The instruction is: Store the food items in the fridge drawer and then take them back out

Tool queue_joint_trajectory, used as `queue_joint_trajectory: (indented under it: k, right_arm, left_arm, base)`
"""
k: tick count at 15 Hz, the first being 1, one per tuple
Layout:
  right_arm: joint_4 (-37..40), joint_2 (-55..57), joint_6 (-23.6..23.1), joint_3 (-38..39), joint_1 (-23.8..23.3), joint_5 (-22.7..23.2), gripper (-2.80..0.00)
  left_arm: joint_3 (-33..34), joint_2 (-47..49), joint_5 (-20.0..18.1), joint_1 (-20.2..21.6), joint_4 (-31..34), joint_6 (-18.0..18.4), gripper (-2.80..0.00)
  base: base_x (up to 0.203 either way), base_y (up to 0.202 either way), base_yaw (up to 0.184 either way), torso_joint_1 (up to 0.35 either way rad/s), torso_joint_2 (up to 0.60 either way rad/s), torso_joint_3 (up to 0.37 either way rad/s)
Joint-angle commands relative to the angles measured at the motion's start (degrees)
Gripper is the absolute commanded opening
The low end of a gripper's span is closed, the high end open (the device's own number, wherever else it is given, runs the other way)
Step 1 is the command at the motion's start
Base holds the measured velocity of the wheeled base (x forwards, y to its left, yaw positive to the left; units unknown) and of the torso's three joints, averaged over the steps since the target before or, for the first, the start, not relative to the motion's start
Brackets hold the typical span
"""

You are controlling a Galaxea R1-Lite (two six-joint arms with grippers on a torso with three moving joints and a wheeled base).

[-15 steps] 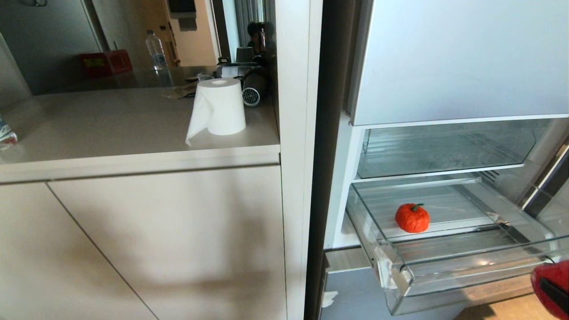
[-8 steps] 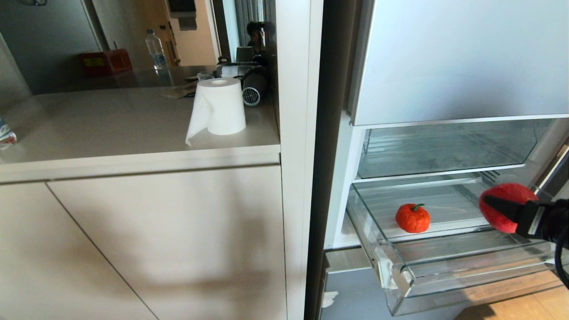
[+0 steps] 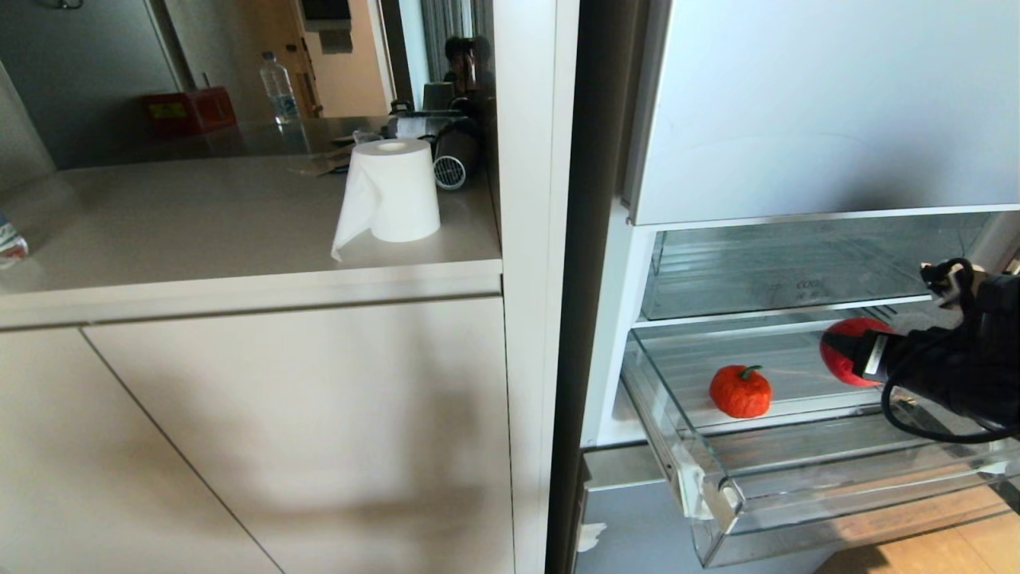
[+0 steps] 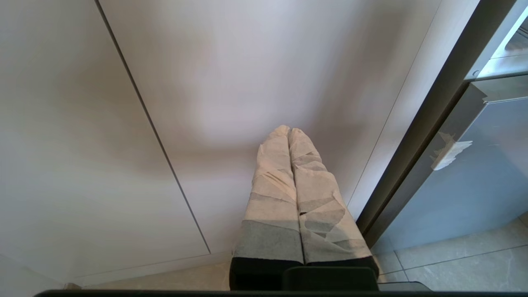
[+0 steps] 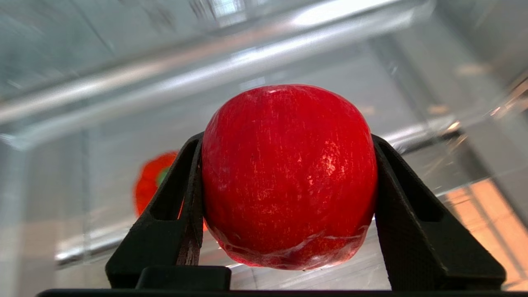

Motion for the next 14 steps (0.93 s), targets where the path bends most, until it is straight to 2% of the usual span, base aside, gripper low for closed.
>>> queue_joint_trajectory:
  k: [1,3,4,7,12,13,14]
  right_arm:
    - [-0.3,4.7,0.1,-0.7,-0.2,0.0,-2.80]
    - [-3.0,6.5,-0.1,-0.5,-0.2,0.0,-2.80]
    - [-4.0,6.7,0.1,-0.3,-0.2,0.0,0.00]
    - [-4.3,5.7,0.3,0.0,-0.2,0.0,0.00]
    - [-4.3,-2.2,0.4,2.8,-0.2,0.2,0.00]
    - [-4.3,-5.0,0.4,4.0,-0.2,0.2,-2.80]
    - [-4.3,-8.9,0.4,5.6,-0.1,0.2,-2.80]
  left_arm:
    - [0.0,0.0,0.0,0.0,0.0,0.0,-2.80]
    - [0.0,0.0,0.0,0.0,0.0,0.0,-2.80]
    - [0.0,0.0,0.0,0.0,0.0,0.0,-2.80]
    - [0.0,0.0,0.0,-0.1,0.0,0.0,-2.80]
    - [0.0,0.0,0.0,0.0,0.0,0.0,-2.80]
    - [0.0,0.0,0.0,0.0,0.0,0.0,-2.80]
    - [0.0,0.0,0.0,0.0,0.0,0.0,-2.80]
  base:
    - [0.000,0.000,0.000,0.000,0.00,0.000]
    - [0.000,0.000,0.000,0.000,0.00,0.000]
    - [0.000,0.000,0.000,0.000,0.00,0.000]
    - [0.000,0.000,0.000,0.000,0.00,0.000]
    - [0.000,0.000,0.000,0.000,0.00,0.000]
    - [0.000,0.000,0.000,0.000,0.00,0.000]
    - [0.000,0.000,0.000,0.000,0.00,0.000]
